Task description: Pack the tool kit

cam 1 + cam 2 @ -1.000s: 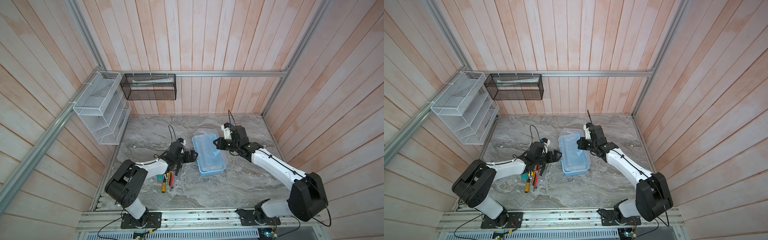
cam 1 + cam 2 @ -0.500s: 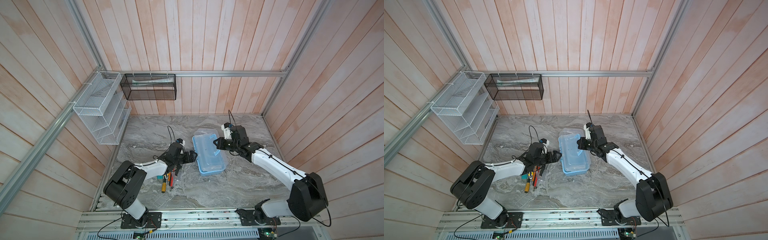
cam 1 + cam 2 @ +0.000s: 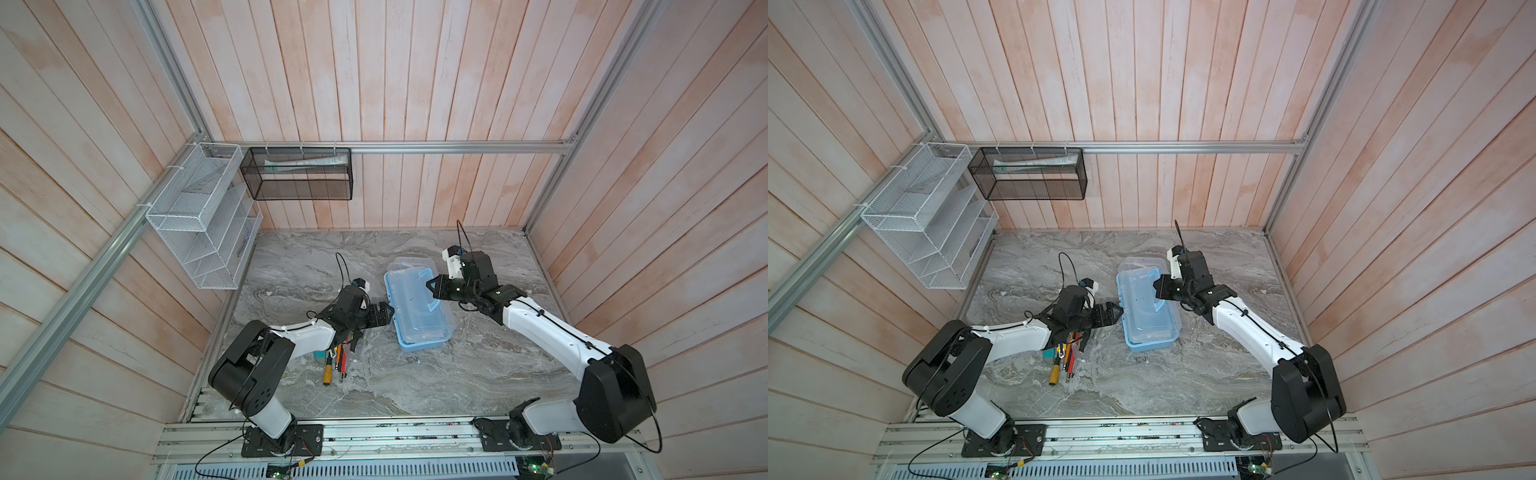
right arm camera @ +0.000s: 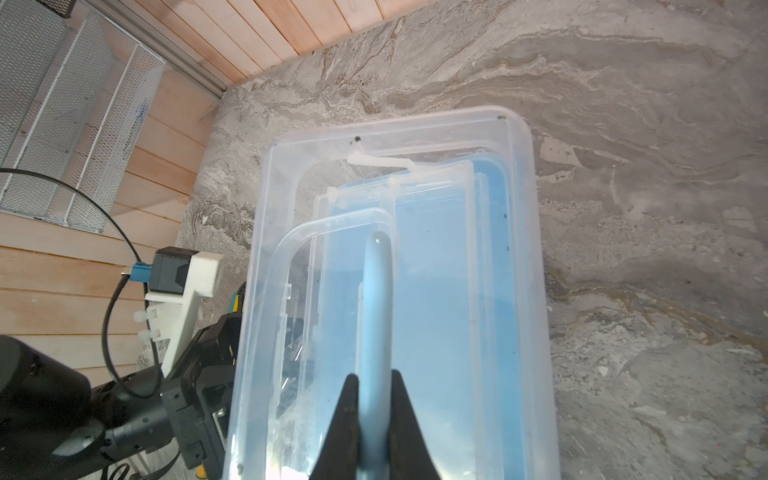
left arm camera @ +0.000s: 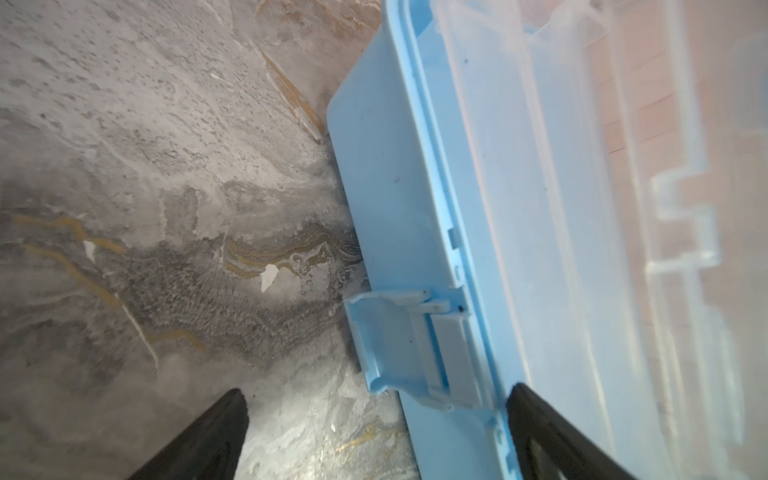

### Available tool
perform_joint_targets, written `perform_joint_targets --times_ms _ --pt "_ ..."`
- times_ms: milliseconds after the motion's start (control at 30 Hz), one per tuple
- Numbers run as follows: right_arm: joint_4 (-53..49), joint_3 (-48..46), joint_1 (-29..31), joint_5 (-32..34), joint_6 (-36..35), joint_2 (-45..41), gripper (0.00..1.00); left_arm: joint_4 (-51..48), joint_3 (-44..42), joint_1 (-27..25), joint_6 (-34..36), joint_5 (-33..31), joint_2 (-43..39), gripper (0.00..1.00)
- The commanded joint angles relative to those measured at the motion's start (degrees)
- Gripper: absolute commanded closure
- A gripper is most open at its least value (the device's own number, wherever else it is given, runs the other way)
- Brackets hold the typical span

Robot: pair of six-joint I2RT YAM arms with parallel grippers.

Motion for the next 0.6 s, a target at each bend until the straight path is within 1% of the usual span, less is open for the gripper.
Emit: perform_joint_targets --times_ms 0,133,333,433,567 --pt "3.28 -0.27 -0.11 -1.12 -0.31 -1.26 1.0 0.69 1.7 0.24 -0.23 1.27 1.16 0.01" --pt "3.39 -0.58 -0.11 -1.04 -0.22 -1.1 1.0 2.35 1.08 0.24 -0.14 2.29 0.9 0.01" --pt "3.26 -0.39 -0.15 -1.0 -0.43 -1.0 1.0 -2.58 2.18 0.24 1.08 -0.18 2.51 0.01" --pt "1.55 0.91 -0.64 -0.78 -1.72 -1.08 1.0 -4.17 2.56 0.24 1.18 -0.72 3.58 0.01" --pt "-4.25 3.18 -3.12 0.88 -5.64 -1.8 1.0 -4.42 2.38 0.24 1.17 -1.59 4.2 0.01"
